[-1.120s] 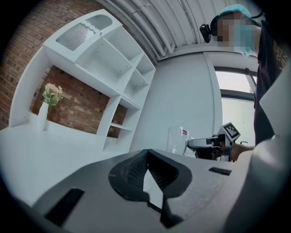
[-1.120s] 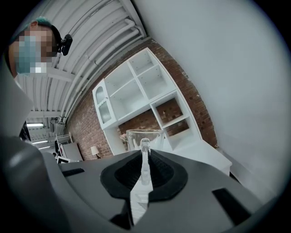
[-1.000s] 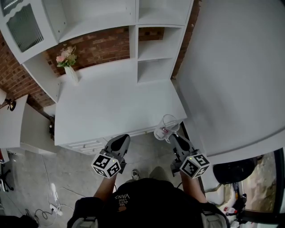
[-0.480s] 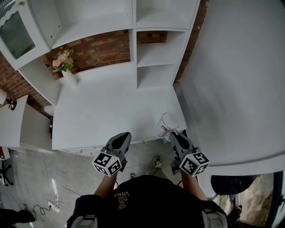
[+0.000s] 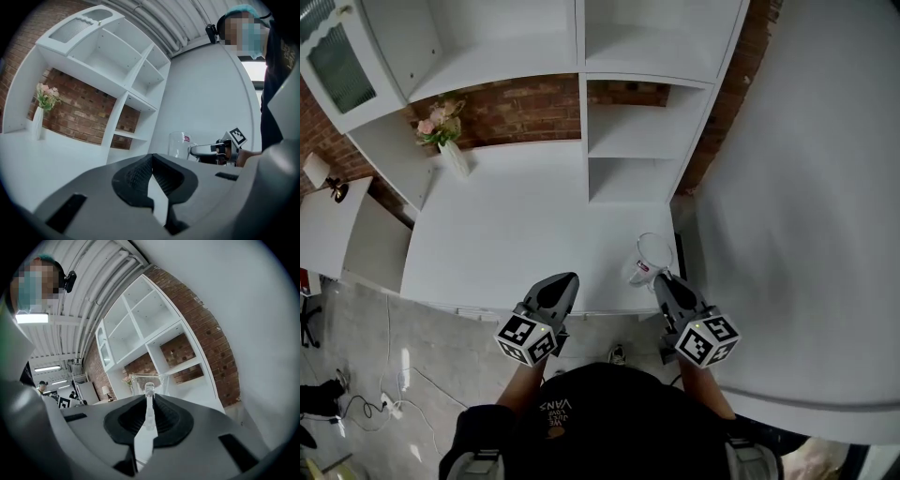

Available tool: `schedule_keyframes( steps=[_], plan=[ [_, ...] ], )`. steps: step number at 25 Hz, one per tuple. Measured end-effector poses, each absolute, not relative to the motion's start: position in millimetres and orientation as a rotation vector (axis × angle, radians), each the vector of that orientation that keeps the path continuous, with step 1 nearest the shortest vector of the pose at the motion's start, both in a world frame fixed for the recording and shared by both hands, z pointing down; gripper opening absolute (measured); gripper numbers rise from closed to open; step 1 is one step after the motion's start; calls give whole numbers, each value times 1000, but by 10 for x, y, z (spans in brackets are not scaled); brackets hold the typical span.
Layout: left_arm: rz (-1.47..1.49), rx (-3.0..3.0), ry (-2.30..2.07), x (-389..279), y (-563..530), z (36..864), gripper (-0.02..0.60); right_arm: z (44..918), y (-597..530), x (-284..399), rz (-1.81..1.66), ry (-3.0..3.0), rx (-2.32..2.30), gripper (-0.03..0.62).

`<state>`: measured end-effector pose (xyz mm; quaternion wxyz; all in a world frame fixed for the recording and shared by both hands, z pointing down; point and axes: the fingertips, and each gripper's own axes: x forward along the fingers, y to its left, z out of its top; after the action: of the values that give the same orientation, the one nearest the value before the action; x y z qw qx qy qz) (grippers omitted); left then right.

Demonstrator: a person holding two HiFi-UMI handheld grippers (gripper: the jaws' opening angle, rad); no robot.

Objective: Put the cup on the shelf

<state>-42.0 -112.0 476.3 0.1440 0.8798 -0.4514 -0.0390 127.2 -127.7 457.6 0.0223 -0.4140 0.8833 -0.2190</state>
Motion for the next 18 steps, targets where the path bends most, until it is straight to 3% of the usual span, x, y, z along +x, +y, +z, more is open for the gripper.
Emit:
schedule_keyframes(
  steps=[18],
  plan=[
    [-127,2444,-1410,-38,-1437,4921,8,4610,-1882,1726,-649,2786,-1226,28]
  ],
)
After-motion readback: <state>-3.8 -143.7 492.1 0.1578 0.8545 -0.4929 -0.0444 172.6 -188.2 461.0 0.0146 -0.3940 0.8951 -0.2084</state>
